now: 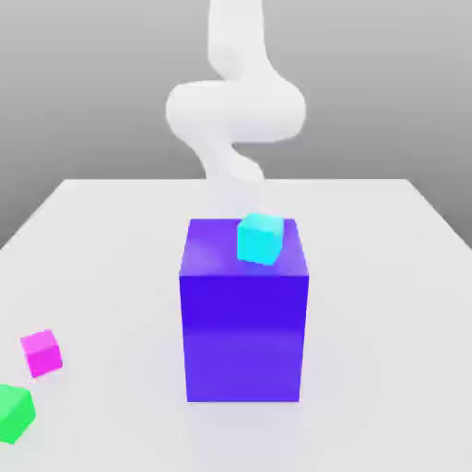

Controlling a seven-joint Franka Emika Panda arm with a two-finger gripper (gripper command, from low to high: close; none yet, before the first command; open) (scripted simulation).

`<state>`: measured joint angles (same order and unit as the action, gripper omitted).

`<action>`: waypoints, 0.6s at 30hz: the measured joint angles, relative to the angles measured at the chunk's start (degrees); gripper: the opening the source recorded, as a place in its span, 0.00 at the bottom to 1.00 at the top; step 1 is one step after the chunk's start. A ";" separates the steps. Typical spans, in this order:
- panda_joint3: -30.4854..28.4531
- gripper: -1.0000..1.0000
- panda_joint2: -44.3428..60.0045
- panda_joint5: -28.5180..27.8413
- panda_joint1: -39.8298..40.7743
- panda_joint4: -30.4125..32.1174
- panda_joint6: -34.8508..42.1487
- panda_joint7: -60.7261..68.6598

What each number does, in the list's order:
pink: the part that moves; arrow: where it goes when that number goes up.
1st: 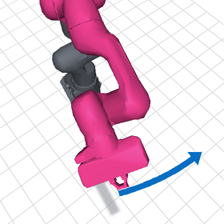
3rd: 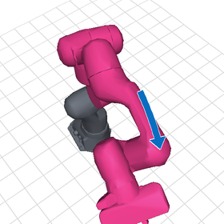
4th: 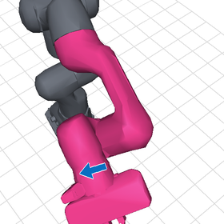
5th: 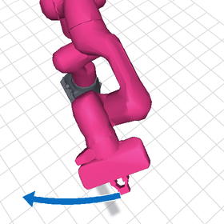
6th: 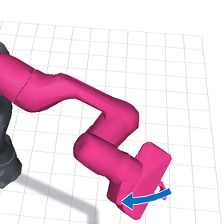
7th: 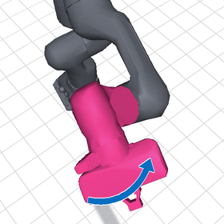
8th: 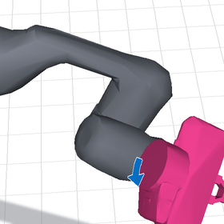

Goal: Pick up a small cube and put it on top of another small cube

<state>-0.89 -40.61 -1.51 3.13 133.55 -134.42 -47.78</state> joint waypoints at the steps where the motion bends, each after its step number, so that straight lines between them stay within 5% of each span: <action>1: -0.48 0.50 2.25 -0.64 1.30 0.76 -1.13 -0.83; 11: -7.51 0.50 23.05 -4.42 12.25 7.79 -11.64 -6.93; 18: -14.08 0.50 37.68 -1.23 19.16 12.75 -19.14 -7.02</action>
<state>-14.97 -2.93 -2.74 22.29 146.29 -153.56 -54.80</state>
